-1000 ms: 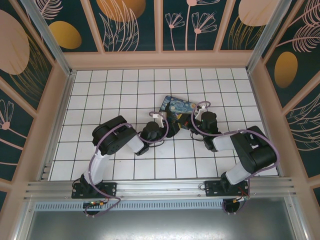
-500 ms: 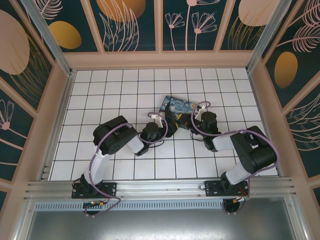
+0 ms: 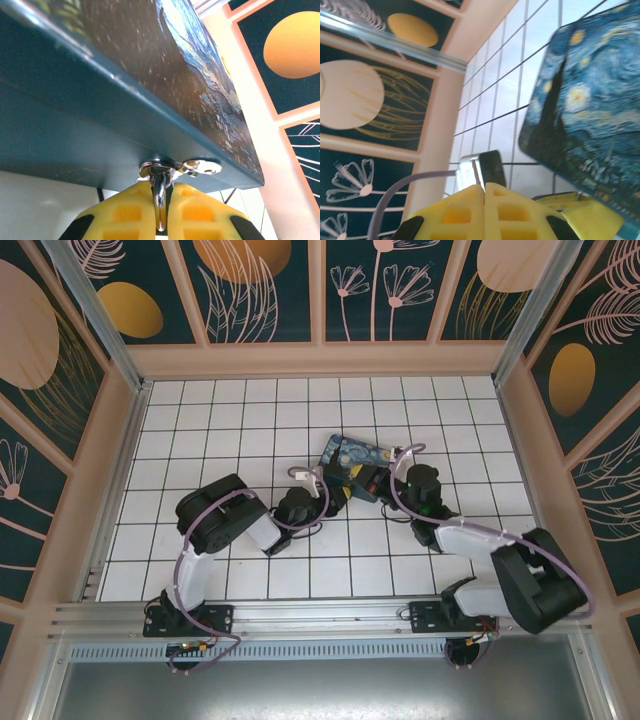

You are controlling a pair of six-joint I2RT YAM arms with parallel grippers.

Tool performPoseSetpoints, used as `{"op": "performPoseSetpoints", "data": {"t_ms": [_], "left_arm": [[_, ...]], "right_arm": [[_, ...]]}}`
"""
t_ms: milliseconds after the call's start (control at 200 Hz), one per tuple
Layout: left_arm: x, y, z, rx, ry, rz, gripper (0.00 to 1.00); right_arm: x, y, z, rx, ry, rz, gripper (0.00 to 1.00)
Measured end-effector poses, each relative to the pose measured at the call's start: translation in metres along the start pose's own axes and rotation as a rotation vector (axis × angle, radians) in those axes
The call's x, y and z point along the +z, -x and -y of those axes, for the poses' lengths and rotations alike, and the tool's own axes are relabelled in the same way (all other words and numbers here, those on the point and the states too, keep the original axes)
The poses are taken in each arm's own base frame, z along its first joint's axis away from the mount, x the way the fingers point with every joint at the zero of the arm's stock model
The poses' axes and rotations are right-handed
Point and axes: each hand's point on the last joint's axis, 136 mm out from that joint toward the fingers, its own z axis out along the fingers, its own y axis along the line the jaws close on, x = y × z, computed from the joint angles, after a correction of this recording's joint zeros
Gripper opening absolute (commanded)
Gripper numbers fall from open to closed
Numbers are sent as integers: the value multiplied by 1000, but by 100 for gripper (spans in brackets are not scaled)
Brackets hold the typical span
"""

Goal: Unlock a padlock with a key

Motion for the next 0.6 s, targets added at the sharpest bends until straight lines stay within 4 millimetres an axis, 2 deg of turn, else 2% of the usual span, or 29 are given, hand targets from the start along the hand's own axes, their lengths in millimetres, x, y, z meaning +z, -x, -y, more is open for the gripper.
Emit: {"op": "performPoseSetpoints", "data": {"t_ms": [100, 245, 355, 601], "left_arm": [[-11, 2, 0, -1, 22, 1, 0], [-27, 4, -1, -7, 48, -7, 0], [-41, 5, -4, -21, 66, -11, 0], [-54, 2, -1, -74, 60, -38, 0]], "right_arm": [[-9, -21, 0, -5, 5, -35, 0], [-24, -60, 21, 11, -44, -97, 0], [-36, -83, 31, 25, -61, -129, 0], [-49, -109, 39, 45, -84, -156, 0]]}}
